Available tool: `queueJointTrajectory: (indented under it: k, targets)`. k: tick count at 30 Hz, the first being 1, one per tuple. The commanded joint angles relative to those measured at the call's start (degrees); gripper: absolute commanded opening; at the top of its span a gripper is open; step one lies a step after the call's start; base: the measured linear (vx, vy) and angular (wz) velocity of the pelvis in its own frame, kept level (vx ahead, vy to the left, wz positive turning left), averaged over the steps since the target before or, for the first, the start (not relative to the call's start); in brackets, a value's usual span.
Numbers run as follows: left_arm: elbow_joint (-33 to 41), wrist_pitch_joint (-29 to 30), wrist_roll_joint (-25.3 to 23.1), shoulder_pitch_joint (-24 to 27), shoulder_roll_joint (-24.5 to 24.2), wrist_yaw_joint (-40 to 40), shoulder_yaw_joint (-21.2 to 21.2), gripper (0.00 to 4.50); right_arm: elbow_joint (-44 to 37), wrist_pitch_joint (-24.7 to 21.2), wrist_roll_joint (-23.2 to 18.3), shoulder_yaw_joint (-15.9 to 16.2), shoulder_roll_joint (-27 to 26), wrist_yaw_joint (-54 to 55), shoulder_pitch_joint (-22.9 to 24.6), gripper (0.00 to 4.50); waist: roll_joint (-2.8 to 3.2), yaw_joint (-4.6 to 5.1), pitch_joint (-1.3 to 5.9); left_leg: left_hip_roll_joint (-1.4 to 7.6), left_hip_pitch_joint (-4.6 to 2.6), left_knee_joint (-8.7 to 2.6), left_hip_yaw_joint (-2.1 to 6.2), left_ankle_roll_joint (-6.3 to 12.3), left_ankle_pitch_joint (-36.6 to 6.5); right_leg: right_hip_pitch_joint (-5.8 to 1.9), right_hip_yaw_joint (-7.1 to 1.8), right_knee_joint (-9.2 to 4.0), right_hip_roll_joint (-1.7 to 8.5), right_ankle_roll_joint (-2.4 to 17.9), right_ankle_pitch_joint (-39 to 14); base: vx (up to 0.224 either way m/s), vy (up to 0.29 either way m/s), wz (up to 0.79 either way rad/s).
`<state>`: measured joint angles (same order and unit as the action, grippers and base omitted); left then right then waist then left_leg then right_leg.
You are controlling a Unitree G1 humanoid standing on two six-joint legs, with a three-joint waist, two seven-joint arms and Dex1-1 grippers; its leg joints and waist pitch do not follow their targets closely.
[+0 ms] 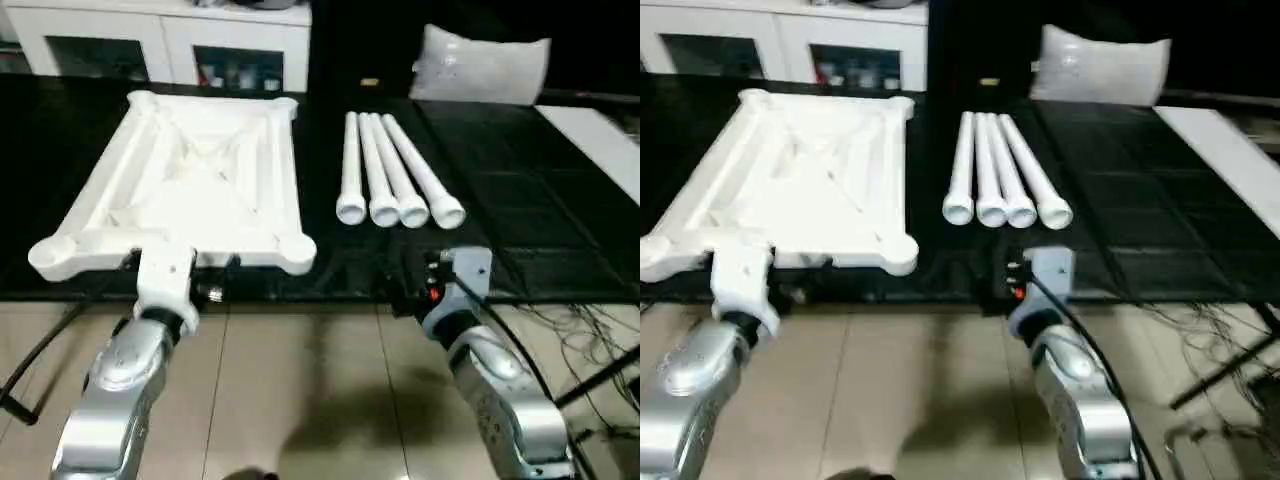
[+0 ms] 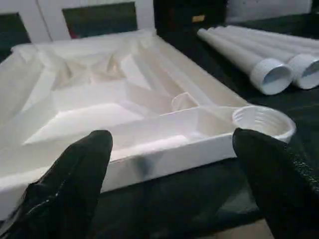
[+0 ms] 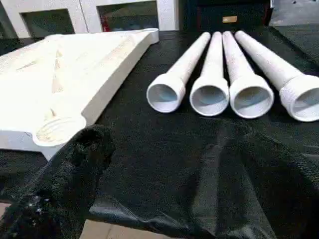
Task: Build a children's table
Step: Move to table
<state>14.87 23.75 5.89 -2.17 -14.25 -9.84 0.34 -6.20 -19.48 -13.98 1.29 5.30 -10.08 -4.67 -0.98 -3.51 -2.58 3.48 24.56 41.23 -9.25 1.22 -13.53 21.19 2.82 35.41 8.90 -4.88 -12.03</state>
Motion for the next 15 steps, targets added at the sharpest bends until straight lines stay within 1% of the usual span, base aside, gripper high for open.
queueJointTrajectory:
  k: [1, 2, 3, 4, 5, 6, 7, 8, 9, 10, 11, 12, 13, 14, 15]
  targets:
    - [-0.7, 0.2, 0.0, -0.7, 0.0, -0.5, -0.1, 4.42, 0.7, 0.1, -0.6, -0.6, -0.7, 0.1, -0.8, 4.5, 0.0, 1.47, 0.91, 5.93, 0.02, 2.01, 8.63, -8.19, -5.2, -2.05, -1.01, -10.61, 11.59, 11.9, -42.9, -0.037, 0.181, -0.54]
    - [-0.9, 0.3, 0.1, -0.9, 0.0, -0.5, -0.2, 4.42, 1.0, 0.1, -0.4, -0.6, -0.8, 0.3, -0.9, 4.5, 0.79, 1.56, 0.79, 6.25, -2.89, -0.89, 8.34, -7.51, -10.8, -1.02, 0.67, -10.13, 8.69, 12.6, -45.2, -0.079, 0.21, -0.36]
    - [-1.2, 0.4, 0.1, -1.5, 0.4, -0.7, -0.5, 4.42, 1.4, 0.0, -0.1, -0.9, -0.9, 0.7, -1.2, 4.5, 2.81, 2.21, 1.23, 6.82, -3.87, -6.02, 9.2, -6.97, -21.3, -0.91, 2.1, -6.6, 3.36, 11.9, -40.2, -0.079, 0.21, -0.36]
    - [-1.3, 0.5, 0.2, -1.8, 0.7, -0.7, -0.8, 4.42, 1.7, 0.0, -0.1, -0.9, -1.0, 0.8, -1.5, 4.5, 5.19, 4.55, 1.1, 5.84, -2.87, -14.08, 11.31, -9.94, -43.9, -1.06, 3.96, 1.84, -3.6, 7.7, -22.8, -0.115, 0.22, -0.05]
    - [-1.5, 0.5, 0.4, -2.3, 1.2, -0.7, -1.1, 4.42, 2.1, 0.1, 0.0, -1.0, -1.3, 0.9, -2.0, 4.5, 5.9, 4.92, 1.5, 5.33, -4.86, -14.69, 12.15, -9.74, -40.8, 0.3, 3.54, 4.92, -5.03, 6.3, -6.1, -0.074, 0.159, -0.11]
    - [-1.5, 0.5, 0.4, -2.3, 1.2, -0.7, -1.1, 4.42, 2.1, 0.1, 0.0, -1.0, -1.3, 0.9, -2.0, 4.5, 5.9, 5.31, 0.73, 5.16, -4.88, -14.93, 11.47, -8.15, -35.5, 0.46, 3.88, 4.41, -4.6, 5.7, -2.5, -0.074, 0.159, -0.11]
    - [-1.8, 0.4, 0.5, -2.6, 1.6, -0.7, -1.3, 4.42, 2.6, 0.2, 0.2, -0.9, -1.5, 1.1, -2.5, 4.5, 5.56, 5.52, 0.97, 4.93, -5.51, -14.65, 11.36, -7.17, -33.3, 0.0, 4.0, 3.62, -4.5, 5.9, -1.5, -0.049, 0.118, -0.14]
    - [-2.1, 0.4, 0.5, -2.8, 1.8, -0.9, -1.6, 4.42, 3.1, 0.2, 0.4, -0.8, -1.7, 1.3, -3.1, 4.5, 3.89, 5.37, 1.27, 4.78, -5.84, -15.03, 11.38, -6.24, -31.3, -0.8, 2.75, 1.26, -2.82, 5.8, -2.3, -0.047, 0.088, -0.26]
    - [-2.2, 0.4, 0.5, -2.8, 1.8, -0.9, -1.7, 4.42, 3.2, 0.2, 0.4, -0.7, -1.7, 1.3, -3.2, 4.5, 2.35, 5.23, 2.21, 4.68, -5.32, -14.01, 11.45, -5.13, -28.4, -2.15, 0.63, -0.79, -0.47, 5.0, -3.4, -0.047, 0.088, -0.26]
    - [-2.6, -0.1, 0.3, -3.3, 2.0, -0.6, -1.5, 4.42, 4.3, 0.1, 0.4, -0.9, -2.1, 1.5, -4.5, 4.5, -0.83, 2.61, 2.86, 5.38, -1.55, -0.29, 8.85, -3.8, -12.4, -4.43, -9.2, -9.61, 15.03, 10.6, -15.5, -0.045, 0.054, -0.17]
    - [-2.9, 0.0, 0.2, -3.7, 2.2, -0.1, -1.2, 4.42, 5.0, 0.0, 0.5, -1.0, -2.2, 1.6, -5.2, 4.5, 0.32, 2.41, 2.91, 5.64, -1.35, 1.07, 9.73, -4.59, -6.0, -4.64, -7.94, -9.03, 14.91, 12.3, -16.5, -0.024, 0.052, -0.24]
    - [-3.4, 0.3, 0.0, -4.2, 2.3, 0.5, -0.9, 4.42, 5.7, 0.0, 0.6, -1.1, -2.3, 1.6, -5.9, 4.5, 0.2, 1.99, 1.78, 5.28, -0.05, -1.15, 8.78, -5.86, -1.1, -5.13, -4.21, -8.47, 9.63, 16.2, -19.7, -0.024, 0.052, -0.24]
    - [-3.8, -0.2, -0.1, -4.5, 2.3, 0.5, -0.8, 4.42, 6.3, 0.0, 0.9, -1.0, -2.3, 1.6, -6.4, 4.5, 1.18, 1.32, 2.24, 5.66, -0.52, -4.17, 8.2, -5.76, 0.6, -4.95, -2.55, -7.38, 6.24, 18.5, -18.2, -0.003, 0.058, -0.24]
    - [-3.8, -0.3, 0.0, -4.5, 2.3, 0.4, -0.8, 4.42, 6.3, 0.0, 1.0, -1.0, -2.2, 1.5, -6.5, 4.5, 2.93, 1.48, 2.38, 6.66, -2.86, -9.39, 7.13, -4.37, 1.3, -3.06, -0.07, -5.02, -0.61, 18.7, -14.1, -0.015, 0.086, 0.19]
    - [-4.0, -0.4, 0.4, -4.8, 2.4, 0.2, -0.5, 4.42, 6.6, 0.2, 1.2, -0.9, -2.0, 1.2, -7.1, 4.5, 4.1, 3.48, 3.4, 9.79, -5.68, -10.48, 8.43, -3.79, -1.7, -0.37, 0.3, -0.86, -4.45, 15.2, -4.7, -0.015, 0.086, 0.19]
